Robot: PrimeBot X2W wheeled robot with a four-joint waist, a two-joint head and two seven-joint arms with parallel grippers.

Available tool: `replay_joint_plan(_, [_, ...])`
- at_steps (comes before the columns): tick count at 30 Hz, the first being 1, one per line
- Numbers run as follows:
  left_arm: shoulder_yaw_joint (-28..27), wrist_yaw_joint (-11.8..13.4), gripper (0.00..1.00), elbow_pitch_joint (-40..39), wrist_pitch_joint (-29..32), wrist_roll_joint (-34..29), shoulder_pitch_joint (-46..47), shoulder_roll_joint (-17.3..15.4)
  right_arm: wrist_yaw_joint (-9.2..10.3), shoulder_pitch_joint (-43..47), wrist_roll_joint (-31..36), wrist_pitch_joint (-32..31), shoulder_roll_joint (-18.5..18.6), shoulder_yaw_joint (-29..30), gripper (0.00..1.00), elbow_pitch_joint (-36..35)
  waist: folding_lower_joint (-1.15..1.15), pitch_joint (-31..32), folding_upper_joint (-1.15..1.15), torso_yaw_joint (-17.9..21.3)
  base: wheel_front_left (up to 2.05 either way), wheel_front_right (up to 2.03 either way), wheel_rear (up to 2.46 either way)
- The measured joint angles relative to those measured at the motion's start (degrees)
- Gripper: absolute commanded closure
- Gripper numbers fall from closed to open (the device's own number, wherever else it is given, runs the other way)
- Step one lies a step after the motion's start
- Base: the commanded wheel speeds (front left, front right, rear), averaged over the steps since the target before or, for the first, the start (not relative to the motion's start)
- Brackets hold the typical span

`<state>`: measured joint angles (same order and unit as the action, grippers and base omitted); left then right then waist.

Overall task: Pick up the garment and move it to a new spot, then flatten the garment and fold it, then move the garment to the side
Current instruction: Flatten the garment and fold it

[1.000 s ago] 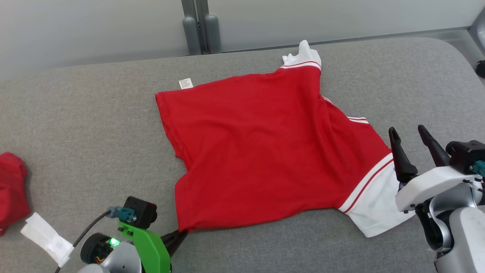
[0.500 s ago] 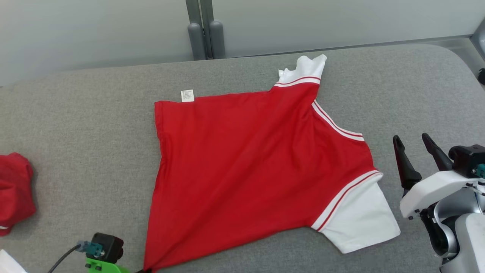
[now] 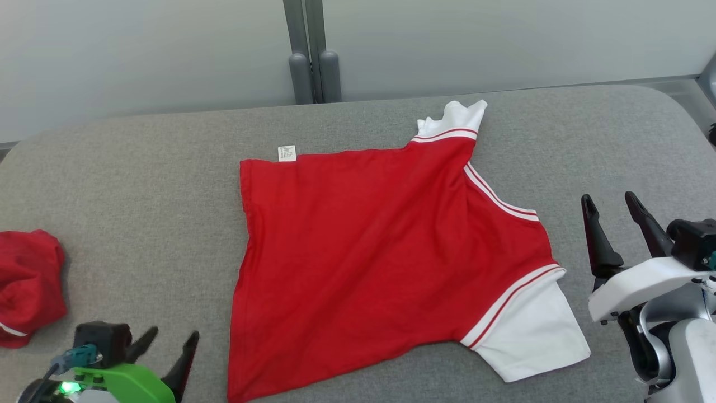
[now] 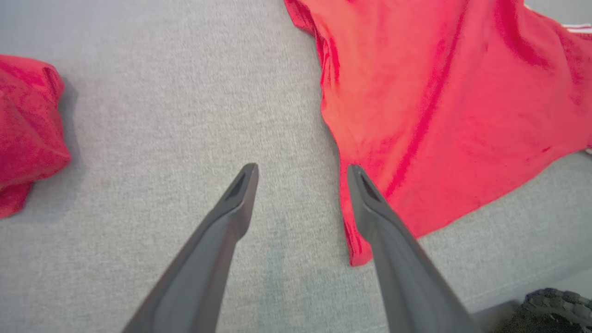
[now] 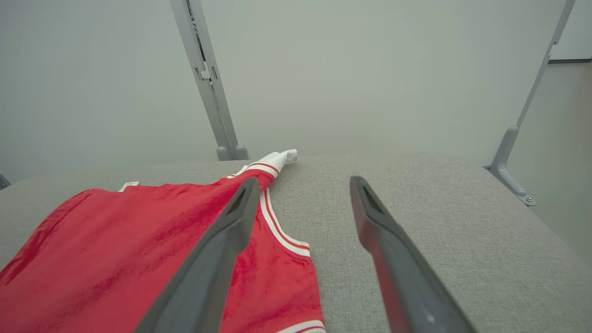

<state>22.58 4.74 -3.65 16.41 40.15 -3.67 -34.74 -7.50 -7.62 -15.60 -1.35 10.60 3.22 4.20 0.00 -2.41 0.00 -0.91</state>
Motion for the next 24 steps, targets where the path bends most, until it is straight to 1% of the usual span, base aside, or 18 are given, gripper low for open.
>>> replay_joint_plan(5, [-2.82,3.86,0.00,-0.60,-10.06,-4.77,0.48,1.70,0.00,0.49,-0.67,4.58,-1.32,-1.02,0.00,-0.32,0.00,1.56,0.00,-0.04,0.00,0.00,0.00])
replay_joint_plan(8, [-3.68,5.20,0.00,-0.53,-14.95,-7.03,0.49,2.45,0.01,0.98,-0.70,7.08,-1.26,-1.90,0.00,-0.32,0.00,2.54,0.00,0.06,0.00,0.00,0.00])
replay_joint_plan(12, [-5.14,6.90,0.00,-0.04,-21.15,-8.25,0.52,4.50,0.00,1.49,-0.78,9.51,-1.15,-3.54,0.00,0.85,0.00,3.41,0.00,0.35,0.00,0.00,0.00])
replay_joint_plan(14, [-5.98,7.13,0.00,0.66,-23.82,-7.92,0.69,5.72,0.00,1.54,-0.82,10.78,-1.10,-4.27,0.00,1.52,0.00,3.63,0.00,0.54,0.00,0.00,0.00])
replay_joint_plan(16, [-6.91,7.22,0.00,1.79,-27.05,-7.02,1.01,8.00,0.00,1.56,-0.86,11.81,-1.12,-5.41,0.00,2.93,0.00,3.88,0.00,0.75,0.00,0.00,0.00])
replay_joint_plan(19, [-7.10,6.92,0.00,4.00,-29.70,-7.57,1.66,9.62,0.00,1.63,-0.86,12.91,-1.31,-6.05,0.00,4.99,0.00,4.23,0.00,0.94,0.00,0.00,0.00])
replay_joint_plan(24, [-5.48,4.75,0.00,6.61,-31.12,-11.66,2.21,10.66,0.00,2.30,-0.77,14.01,-1.53,-6.41,0.00,6.66,0.00,4.31,0.00,1.07,0.00,0.00,0.00])
